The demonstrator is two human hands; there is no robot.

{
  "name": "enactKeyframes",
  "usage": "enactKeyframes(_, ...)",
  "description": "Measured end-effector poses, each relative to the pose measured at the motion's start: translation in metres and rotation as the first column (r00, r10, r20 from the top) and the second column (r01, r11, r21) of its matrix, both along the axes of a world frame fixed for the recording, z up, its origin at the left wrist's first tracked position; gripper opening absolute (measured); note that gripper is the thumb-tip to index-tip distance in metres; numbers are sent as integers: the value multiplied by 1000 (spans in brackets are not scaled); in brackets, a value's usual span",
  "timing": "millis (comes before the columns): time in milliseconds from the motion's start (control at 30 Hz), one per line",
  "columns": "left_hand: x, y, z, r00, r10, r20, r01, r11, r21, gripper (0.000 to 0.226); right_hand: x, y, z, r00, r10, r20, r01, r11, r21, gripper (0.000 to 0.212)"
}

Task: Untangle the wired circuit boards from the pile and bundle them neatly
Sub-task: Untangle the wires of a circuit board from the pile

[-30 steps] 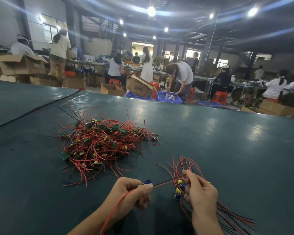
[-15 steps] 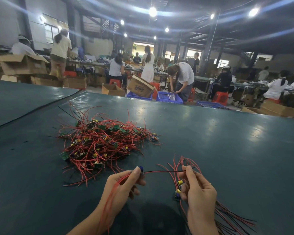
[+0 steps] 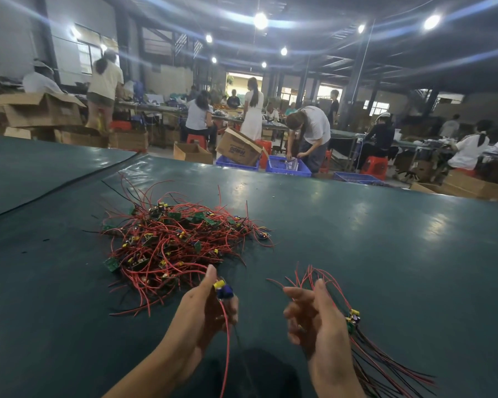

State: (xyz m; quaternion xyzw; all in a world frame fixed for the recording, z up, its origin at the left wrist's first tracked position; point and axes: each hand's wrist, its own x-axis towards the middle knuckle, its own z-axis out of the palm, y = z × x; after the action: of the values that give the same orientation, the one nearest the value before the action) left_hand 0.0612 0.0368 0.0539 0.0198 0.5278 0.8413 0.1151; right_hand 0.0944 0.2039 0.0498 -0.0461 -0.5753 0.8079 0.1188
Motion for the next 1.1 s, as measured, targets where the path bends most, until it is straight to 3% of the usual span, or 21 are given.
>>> enactKeyframes(100, 5, 5, -2, 993, -102, -61, 98, 993, -65, 52, 3, -15, -3, 995, 102, 12, -102, 984, 146, 41)
enactKeyframes(200, 8, 7, -3, 972, -220, -78, 204, 964, -173, 50, 6, -32, -8, 984, 179, 8, -177, 966, 187, 38)
enactKeyframes(467, 4, 4, -7, 956, -287, -58, 258, 919, -299, 51, 5, -34, -10, 967, 240, 91, -249, 962, 109, 35)
enactKeyframes(600, 2, 3, -11, 952, -302, 53, 306, 927, -217, 47, 2, -33, -12, 949, 264, 170, -257, 964, -60, 21)
enactKeyframes(700, 1, 6, -16, 940, -298, 166, 313, 947, -70, 32, 1, -32, -13, 965, 193, 179, -167, 974, -150, 21)
enactKeyframes(833, 4, 12, -23, 951, -310, 17, 309, 939, -150, 26, 1, -31, -12, 981, 101, 166, -70, 980, -185, 18)
enactKeyframes(967, 5, 9, -25, 951, -262, -161, 218, 943, -250, 28, 1, -32, -12, 988, 55, 144, -38, 992, -119, 21)
enactKeyframes(1100, 2, 5, -24, 944, -280, -175, 242, 947, -211, 24, 3, -38, -14, 989, 74, 129, -63, 994, -91, 26)
